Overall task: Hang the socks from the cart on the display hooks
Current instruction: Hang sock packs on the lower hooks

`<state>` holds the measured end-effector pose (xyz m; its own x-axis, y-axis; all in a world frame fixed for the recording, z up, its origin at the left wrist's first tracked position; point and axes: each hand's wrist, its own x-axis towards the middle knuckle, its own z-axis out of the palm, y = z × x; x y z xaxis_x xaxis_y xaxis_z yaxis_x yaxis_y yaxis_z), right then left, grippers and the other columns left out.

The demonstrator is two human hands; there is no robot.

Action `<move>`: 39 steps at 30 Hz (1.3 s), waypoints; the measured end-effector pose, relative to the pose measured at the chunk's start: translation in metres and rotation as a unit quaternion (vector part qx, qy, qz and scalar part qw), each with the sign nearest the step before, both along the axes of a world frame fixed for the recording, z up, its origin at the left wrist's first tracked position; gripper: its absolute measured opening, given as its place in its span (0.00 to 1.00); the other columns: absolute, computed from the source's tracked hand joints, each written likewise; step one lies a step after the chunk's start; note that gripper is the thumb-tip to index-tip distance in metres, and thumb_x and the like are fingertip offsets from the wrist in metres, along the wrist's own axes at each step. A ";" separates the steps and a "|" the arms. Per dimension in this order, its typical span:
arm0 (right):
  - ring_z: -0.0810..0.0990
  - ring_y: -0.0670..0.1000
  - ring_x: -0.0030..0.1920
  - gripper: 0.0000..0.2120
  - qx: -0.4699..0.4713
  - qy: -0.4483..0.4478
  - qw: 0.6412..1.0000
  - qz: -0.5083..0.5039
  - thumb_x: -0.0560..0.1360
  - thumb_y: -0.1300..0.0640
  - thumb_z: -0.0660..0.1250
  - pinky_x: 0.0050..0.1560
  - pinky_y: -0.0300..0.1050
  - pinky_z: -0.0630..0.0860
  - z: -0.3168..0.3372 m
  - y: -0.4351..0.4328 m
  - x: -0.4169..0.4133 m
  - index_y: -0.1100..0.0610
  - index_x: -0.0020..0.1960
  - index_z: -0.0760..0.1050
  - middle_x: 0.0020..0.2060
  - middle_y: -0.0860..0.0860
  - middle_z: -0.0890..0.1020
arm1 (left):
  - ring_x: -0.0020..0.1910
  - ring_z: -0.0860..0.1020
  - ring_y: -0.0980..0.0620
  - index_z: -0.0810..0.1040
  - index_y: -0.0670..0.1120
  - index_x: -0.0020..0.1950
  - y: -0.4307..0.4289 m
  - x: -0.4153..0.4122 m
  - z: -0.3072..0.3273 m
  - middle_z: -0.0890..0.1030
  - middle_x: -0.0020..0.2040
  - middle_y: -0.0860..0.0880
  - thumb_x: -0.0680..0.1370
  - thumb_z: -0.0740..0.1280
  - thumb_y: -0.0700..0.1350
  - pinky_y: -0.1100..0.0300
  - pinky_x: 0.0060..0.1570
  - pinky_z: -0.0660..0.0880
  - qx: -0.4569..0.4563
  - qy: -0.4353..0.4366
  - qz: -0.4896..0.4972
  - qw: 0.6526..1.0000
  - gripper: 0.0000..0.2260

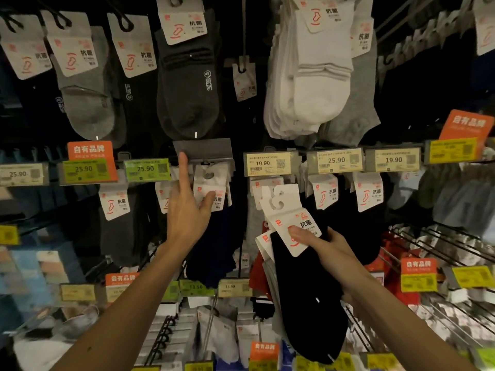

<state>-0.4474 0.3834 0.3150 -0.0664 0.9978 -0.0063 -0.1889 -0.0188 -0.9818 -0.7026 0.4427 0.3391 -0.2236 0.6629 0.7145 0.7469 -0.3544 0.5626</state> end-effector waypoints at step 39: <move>0.73 0.48 0.70 0.56 0.088 -0.036 0.994 0.047 0.57 0.13 0.57 0.71 0.54 0.70 0.009 -0.067 0.191 0.41 0.78 0.60 0.73 0.45 0.71 | 0.53 0.78 0.66 0.67 0.53 0.66 -0.147 0.309 0.001 0.80 0.54 0.58 0.76 0.72 0.49 0.73 0.46 0.74 -0.200 -0.243 -0.232 0.920 0.21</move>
<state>-0.2566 0.3164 0.3243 -0.1652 0.9731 0.1604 -0.1234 0.1410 -0.9823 -0.3932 0.2958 0.3402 -0.0794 0.9560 0.2824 0.1924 -0.2633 0.9453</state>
